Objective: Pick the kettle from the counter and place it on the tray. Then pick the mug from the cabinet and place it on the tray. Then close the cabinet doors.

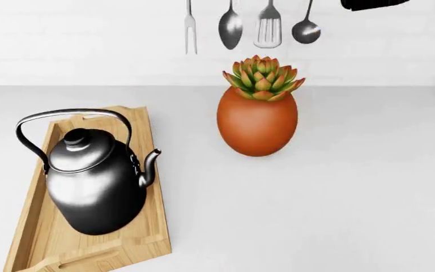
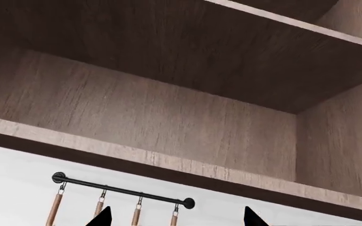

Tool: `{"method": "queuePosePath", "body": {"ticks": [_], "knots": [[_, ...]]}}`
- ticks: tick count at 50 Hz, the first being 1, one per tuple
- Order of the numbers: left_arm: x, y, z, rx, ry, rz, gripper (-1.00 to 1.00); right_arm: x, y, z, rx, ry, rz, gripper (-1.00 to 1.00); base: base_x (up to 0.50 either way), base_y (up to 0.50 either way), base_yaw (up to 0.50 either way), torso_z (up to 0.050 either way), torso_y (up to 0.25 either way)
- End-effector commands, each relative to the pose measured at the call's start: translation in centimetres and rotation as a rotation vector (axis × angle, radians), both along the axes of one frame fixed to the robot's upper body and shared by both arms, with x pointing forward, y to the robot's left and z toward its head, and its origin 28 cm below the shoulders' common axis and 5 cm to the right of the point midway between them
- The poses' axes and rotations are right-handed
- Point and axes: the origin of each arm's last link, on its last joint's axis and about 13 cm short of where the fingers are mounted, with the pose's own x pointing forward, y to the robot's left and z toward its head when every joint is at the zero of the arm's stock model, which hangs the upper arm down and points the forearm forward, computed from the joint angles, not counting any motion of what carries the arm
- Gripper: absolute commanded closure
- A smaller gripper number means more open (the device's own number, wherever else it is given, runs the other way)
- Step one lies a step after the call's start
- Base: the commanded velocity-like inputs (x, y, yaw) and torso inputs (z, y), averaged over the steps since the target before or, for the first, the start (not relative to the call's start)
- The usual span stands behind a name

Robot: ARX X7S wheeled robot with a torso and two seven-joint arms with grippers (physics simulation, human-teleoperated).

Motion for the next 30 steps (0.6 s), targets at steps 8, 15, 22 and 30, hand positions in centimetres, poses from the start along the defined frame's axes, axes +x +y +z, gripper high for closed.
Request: {"method": "queuePosePath", "body": {"ticks": [8, 15, 22, 30], "knots": [[-0.3, -0.6, 1.1, 0.013, -0.05, 0.005, -1.0, -2.7, -2.8, -1.5, 0.015, -0.11, -0.182, -1.0, 0.0, 0.0, 0.0, 0.0, 0.0], [-0.6, -0.5, 1.8, 0.007, -0.091, 0.023, -1.0, -4.1, -3.6, -1.2, 0.019, -0.176, -0.224, -1.0, 0.0, 0.0, 0.0, 0.0, 0.0], [-0.7, -0.4, 2.3, 0.005, -0.113, 0.035, -1.0, -4.4, -4.1, -0.1, 0.023, -0.199, -0.233, -1.0, 0.0, 0.0, 0.0, 0.0, 0.0], [-0.6, -0.5, 2.8, 0.016, -0.119, 0.038, -1.0, -4.4, -4.2, 0.9, 0.021, -0.182, -0.22, -1.0, 0.0, 0.0, 0.0, 0.0, 0.0]]}}
